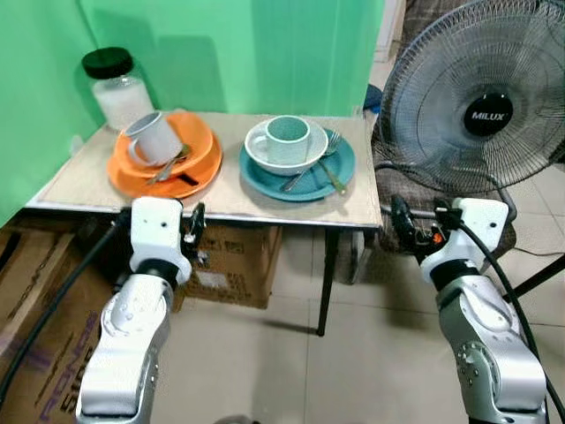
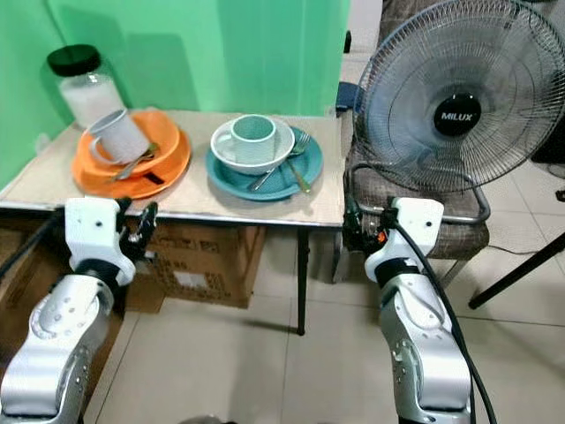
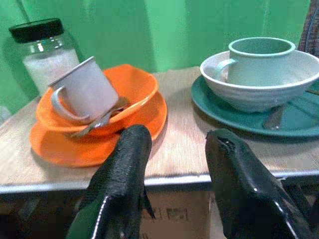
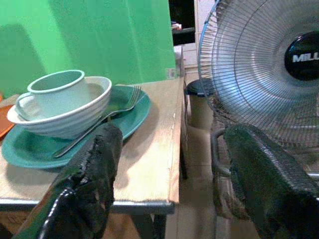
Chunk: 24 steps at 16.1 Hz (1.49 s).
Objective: Setting the table
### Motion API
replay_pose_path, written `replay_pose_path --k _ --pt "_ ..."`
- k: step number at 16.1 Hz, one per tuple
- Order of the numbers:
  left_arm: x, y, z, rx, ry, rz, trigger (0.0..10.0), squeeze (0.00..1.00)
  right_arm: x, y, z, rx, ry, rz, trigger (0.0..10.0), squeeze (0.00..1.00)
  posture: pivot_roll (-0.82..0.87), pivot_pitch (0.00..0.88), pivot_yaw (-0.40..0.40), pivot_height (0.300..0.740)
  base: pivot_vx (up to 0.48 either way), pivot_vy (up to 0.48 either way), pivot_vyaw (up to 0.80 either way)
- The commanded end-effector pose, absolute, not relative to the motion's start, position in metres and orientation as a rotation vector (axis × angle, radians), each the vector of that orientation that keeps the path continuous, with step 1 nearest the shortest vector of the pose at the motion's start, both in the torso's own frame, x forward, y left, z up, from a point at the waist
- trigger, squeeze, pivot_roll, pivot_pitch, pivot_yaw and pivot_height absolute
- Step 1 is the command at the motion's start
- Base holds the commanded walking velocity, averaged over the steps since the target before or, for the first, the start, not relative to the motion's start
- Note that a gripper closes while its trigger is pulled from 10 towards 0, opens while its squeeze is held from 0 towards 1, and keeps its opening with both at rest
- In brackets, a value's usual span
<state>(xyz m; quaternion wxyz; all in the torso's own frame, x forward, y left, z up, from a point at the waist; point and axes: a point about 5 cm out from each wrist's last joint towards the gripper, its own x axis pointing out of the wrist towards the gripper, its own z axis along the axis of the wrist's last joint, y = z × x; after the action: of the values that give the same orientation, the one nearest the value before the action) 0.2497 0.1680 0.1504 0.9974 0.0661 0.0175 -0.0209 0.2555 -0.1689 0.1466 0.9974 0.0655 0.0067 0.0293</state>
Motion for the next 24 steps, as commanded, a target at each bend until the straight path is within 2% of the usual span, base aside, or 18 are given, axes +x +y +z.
replay_pose_path --k 1,4,5,12,17,18,19,20,24 --pt "0.25 0.17 0.152 0.137 0.037 -0.047 10.0 1.0 0.255 -0.165 0.15 0.129 0.001 0.077 10.0 1.0 -0.03 0.042 0.052 0.74 0.409 0.0 0.0" --pt "0.25 0.17 0.154 0.133 0.025 -0.031 10.0 1.0 0.257 -0.164 0.152 0.103 -0.001 0.109 10.0 1.0 -0.03 0.031 0.042 0.74 0.39 0.0 0.0" --pt "0.249 0.17 0.155 0.14 0.013 -0.022 10.0 1.0 0.259 -0.16 0.154 0.045 -0.016 0.151 10.0 1.0 -0.02 0.025 0.038 0.74 0.0 -0.416 0.8" --pt "0.248 0.169 0.159 0.172 -0.007 -0.014 10.0 1.0 0.264 -0.159 0.153 0.09 -0.028 0.179 10.0 1.0 0.0 0.014 0.029 0.74 0.0 -0.456 0.8" --pt "0.247 0.17 0.154 0.181 0.034 -0.074 10.0 1.0 0.27 -0.152 0.162 0.071 -0.023 0.242 10.0 1.0 0.01 0.024 0.033 0.74 0.0 -0.091 0.0" --pt "0.246 0.168 0.153 0.178 0.041 -0.097 10.0 0.71 0.271 -0.149 0.159 0.067 0.018 0.249 10.0 0.97 0.02 0.024 0.032 0.74 0.0 0.0 0.0" --pt "0.246 0.167 0.154 0.18 0.04 -0.112 10.0 0.15 0.272 -0.148 0.157 0.09 0.042 0.241 10.0 0.72 0.02 0.025 0.029 0.74 0.0 0.0 0.0" --pt "0.247 0.167 0.155 0.176 0.038 -0.116 10.0 0.0 0.272 -0.147 0.154 0.104 0.042 0.23 10.0 0.0 0.02 0.024 0.028 0.74 0.0 0.0 0.0" --pt "0.254 0.167 0.153 0.227 0.033 -0.094 10.0 0.0 0.276 -0.153 0.145 0.078 0.076 0.102 10.0 0.0 0.02 0.024 0.034 0.74 0.0 0.0 0.0"
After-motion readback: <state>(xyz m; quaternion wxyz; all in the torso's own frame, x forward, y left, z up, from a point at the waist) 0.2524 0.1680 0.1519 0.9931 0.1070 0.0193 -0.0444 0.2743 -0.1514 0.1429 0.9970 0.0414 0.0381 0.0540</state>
